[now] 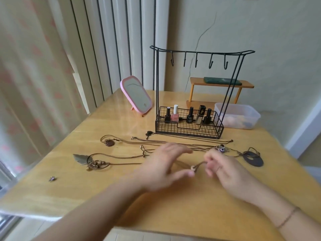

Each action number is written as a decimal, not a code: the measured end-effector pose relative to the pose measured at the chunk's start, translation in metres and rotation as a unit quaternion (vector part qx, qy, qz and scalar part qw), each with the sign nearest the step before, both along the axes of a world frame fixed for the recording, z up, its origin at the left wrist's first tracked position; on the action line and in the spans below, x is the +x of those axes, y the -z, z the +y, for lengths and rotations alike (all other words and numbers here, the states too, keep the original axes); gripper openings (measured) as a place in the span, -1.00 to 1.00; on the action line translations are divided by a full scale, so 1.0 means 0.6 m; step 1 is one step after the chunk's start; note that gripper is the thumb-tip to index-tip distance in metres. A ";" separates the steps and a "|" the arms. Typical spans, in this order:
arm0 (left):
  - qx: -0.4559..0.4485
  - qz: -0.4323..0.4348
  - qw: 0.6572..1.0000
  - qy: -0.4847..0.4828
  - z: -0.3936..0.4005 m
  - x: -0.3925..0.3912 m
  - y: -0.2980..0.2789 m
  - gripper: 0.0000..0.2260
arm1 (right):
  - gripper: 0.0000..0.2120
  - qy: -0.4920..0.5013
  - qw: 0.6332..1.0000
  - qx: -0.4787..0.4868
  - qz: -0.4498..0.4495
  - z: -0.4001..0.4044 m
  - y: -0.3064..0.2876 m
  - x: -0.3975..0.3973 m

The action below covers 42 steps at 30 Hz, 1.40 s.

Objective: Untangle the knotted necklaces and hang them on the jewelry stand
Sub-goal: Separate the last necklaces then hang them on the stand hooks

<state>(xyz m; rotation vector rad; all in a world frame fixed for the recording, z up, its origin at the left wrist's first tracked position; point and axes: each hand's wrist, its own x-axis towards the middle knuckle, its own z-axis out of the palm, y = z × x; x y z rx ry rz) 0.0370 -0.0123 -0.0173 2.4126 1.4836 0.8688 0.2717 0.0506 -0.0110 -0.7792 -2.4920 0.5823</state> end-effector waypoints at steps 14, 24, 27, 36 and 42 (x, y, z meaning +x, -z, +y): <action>-0.265 -0.159 0.950 0.032 -0.025 -0.029 -0.063 -0.75 | -0.79 0.277 0.918 -0.107 0.262 0.081 -0.103 0.192; -0.154 -0.083 0.984 0.016 -0.006 -0.010 -0.115 -0.75 | -0.58 -0.003 0.972 -0.223 0.080 -0.033 -0.069 -0.064; -0.116 -0.160 0.979 -0.041 -0.003 -0.032 -0.128 -0.73 | -0.55 -0.006 0.925 -0.360 0.123 -0.041 -0.084 -0.068; 0.051 -0.345 0.922 -0.168 0.081 -0.088 -0.229 -0.84 | -0.71 0.033 0.963 -0.217 0.157 0.035 -0.238 -0.070; 0.128 -0.359 0.889 -0.252 0.207 -0.102 -0.311 -0.86 | -0.70 0.122 0.955 -0.059 0.266 0.114 -0.302 -0.152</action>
